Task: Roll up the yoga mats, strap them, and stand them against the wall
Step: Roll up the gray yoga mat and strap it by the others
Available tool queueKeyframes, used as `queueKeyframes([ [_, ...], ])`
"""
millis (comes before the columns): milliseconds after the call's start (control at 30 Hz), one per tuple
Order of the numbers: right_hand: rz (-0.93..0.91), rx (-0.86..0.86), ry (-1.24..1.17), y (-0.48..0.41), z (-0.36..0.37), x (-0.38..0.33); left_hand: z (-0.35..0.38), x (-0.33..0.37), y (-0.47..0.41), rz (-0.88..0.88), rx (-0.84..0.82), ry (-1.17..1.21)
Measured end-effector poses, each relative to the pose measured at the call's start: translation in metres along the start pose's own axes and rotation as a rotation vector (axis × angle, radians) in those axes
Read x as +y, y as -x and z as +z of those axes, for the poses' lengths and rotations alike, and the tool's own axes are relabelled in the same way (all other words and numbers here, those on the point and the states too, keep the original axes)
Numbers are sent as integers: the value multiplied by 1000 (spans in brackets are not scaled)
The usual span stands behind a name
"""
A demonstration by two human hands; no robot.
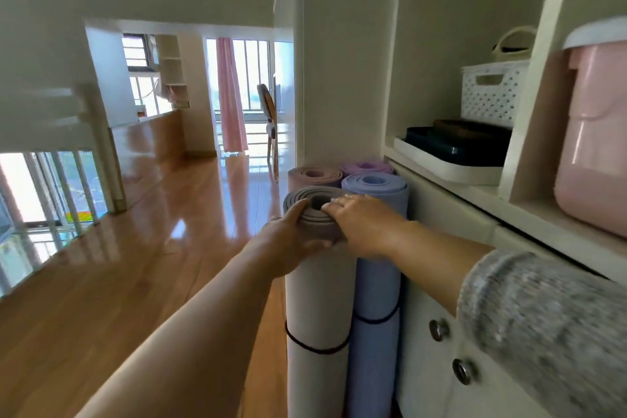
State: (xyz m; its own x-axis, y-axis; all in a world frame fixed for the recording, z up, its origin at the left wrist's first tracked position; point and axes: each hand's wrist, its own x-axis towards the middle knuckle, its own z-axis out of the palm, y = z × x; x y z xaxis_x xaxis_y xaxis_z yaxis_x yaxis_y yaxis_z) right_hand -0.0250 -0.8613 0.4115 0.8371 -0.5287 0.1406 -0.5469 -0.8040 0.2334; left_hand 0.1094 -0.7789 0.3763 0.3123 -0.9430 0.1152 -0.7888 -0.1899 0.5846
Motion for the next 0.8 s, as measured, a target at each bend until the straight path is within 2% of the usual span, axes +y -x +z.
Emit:
queueKeyframes([
  [133,45,2,-31,-8,0,-4,-3,-13,-8,34,43,-36],
  [333,134,-47,-105,-18,-2,-12,5,-39,-14,126,117,132],
  [467,174,12,-114,-10,8,-13,10,-53,-13,85,108,278],
  [633,156,204,-115,-2,9,-21,6,-55,-14,66,107,350],
  [800,164,211,-132,-6,9,-21,9,-53,-23,-10,116,320],
])
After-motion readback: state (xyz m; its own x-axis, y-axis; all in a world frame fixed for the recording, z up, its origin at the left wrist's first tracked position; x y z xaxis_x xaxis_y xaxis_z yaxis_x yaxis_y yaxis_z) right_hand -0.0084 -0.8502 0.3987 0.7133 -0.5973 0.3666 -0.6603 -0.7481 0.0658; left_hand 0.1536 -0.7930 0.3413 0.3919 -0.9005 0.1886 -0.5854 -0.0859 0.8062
